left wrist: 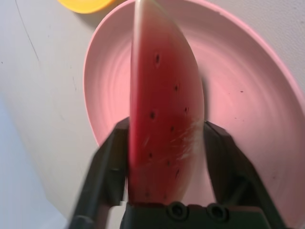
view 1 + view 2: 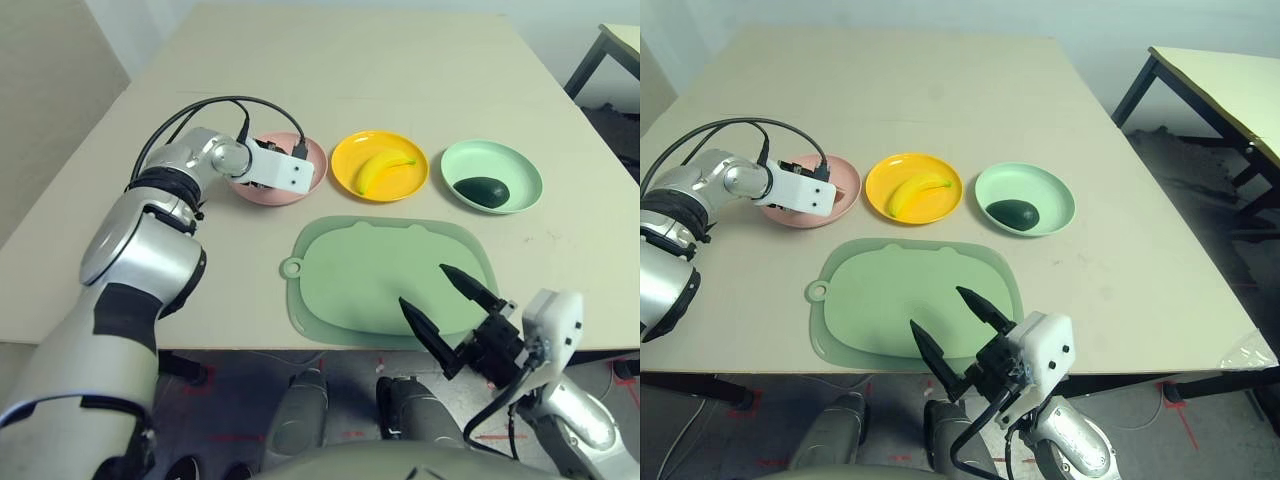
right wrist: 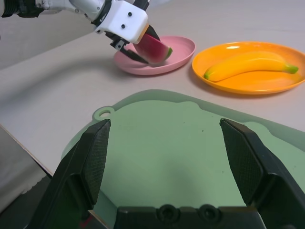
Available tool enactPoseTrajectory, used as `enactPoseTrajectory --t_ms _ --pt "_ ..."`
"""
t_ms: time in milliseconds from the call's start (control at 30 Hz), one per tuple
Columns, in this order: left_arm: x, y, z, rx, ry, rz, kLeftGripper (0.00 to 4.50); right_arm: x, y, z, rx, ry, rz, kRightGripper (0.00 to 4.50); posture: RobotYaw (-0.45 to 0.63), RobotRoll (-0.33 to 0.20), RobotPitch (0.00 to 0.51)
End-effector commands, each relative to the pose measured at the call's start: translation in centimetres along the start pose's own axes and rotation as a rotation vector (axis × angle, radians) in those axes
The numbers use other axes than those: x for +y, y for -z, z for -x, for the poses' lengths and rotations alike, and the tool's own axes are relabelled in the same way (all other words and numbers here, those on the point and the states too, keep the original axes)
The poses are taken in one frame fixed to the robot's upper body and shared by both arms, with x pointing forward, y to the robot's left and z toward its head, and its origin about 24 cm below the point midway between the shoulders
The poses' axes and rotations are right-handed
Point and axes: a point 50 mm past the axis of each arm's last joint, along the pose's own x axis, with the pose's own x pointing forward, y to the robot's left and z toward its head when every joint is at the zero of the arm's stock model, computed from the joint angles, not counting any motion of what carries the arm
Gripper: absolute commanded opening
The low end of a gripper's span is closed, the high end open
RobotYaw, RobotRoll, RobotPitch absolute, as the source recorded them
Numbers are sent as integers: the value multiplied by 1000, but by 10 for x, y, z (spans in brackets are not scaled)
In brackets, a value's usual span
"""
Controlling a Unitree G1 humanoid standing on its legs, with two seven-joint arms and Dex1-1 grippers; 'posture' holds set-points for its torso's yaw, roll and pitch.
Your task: Place the fruits into color-matched plates.
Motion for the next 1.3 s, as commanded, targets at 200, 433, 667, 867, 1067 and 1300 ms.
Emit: enactPoseTrajectory --t_ms 200,433,667,867,1067,1300 --pt "-6 6 2 8 18 17 4455 -1 -4 -1 -31 7 -16 4500 97 0 127" --pt "6 13 17 -15 -33 42 4455 -16 -4 4 -36 88 -17 4500 98 0 131" --pt "10 9 37 -288 -29 224 4455 -75 -19 34 -57 358 146 4500 82 0 138" --pt "-4 10 48 -500 -44 416 4455 -112 -24 63 -68 505 175 4500 116 0 143" --pt "-29 8 59 -657 -183 723 4455 -116 -7 84 -27 519 165 4500 127 0 151" --pt "-93 -4 82 -722 -390 1122 4455 -125 17 119 8 614 227 4500 149 0 145"
